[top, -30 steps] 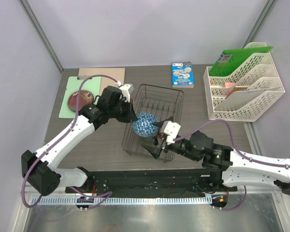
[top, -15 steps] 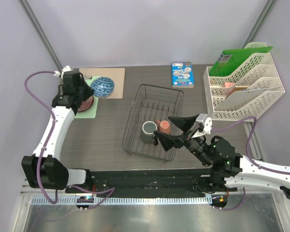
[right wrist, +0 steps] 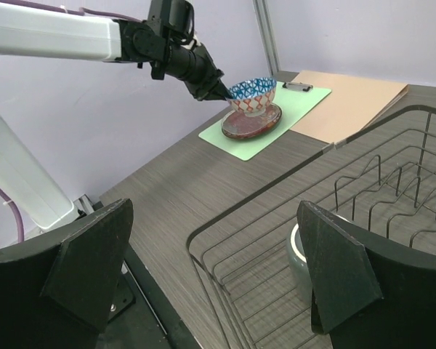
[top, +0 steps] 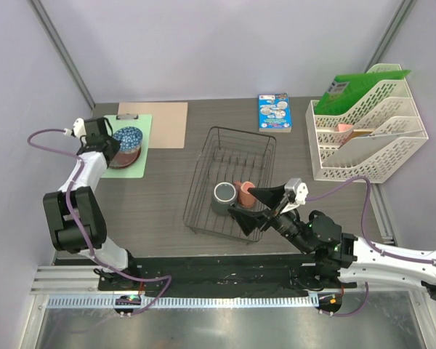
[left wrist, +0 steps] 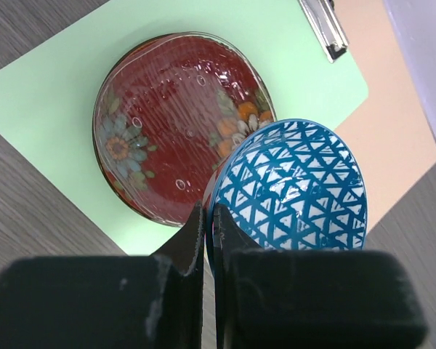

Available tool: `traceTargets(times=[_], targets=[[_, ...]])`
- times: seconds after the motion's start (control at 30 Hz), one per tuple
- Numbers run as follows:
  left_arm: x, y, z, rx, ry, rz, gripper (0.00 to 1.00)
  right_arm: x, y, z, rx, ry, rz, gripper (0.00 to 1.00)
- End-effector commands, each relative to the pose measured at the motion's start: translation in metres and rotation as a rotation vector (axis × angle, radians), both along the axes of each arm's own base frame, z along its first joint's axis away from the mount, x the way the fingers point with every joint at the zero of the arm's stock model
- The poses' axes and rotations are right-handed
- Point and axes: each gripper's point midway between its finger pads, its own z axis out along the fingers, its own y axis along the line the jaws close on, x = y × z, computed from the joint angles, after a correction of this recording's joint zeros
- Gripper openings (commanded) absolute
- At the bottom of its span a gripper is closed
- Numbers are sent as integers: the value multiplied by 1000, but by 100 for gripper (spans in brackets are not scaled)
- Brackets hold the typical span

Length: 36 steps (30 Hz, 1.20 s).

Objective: Unload the mixed dishes from the dish rack
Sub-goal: Place the bowl at the center of the board.

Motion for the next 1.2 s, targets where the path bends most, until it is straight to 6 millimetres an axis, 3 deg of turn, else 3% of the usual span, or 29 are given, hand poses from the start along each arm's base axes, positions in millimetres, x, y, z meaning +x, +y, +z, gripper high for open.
traceTargets(times=[0.0, 0.27, 0.5, 0.7, 0.8, 0.83, 1.0, 1.17], targets=[[33, 26, 47, 88, -162, 51, 0, -2, -9, 18, 91, -8, -5, 100], [28, 62, 15, 69, -141, 132, 0, -4, -14, 5, 87, 11, -5, 100], [30, 56, -25, 18, -43, 107, 0, -1, -6, 0, 70, 12, -6, 100], [29, 53, -42, -6, 3, 98, 1, 3, 1, -4, 29, 6, -17, 100], [27, 55, -42, 0, 5, 106, 16, 3, 4, -5, 16, 2, -14, 100], [27, 57, -39, 1, 0, 109, 27, 3, 5, -5, 17, 3, -14, 100], [28, 55, -15, -3, -42, 106, 58, 2, 13, -7, 12, 5, 3, 100], [16, 54, 24, -20, -104, 153, 69, 6, 15, -7, 18, 18, -13, 100]])
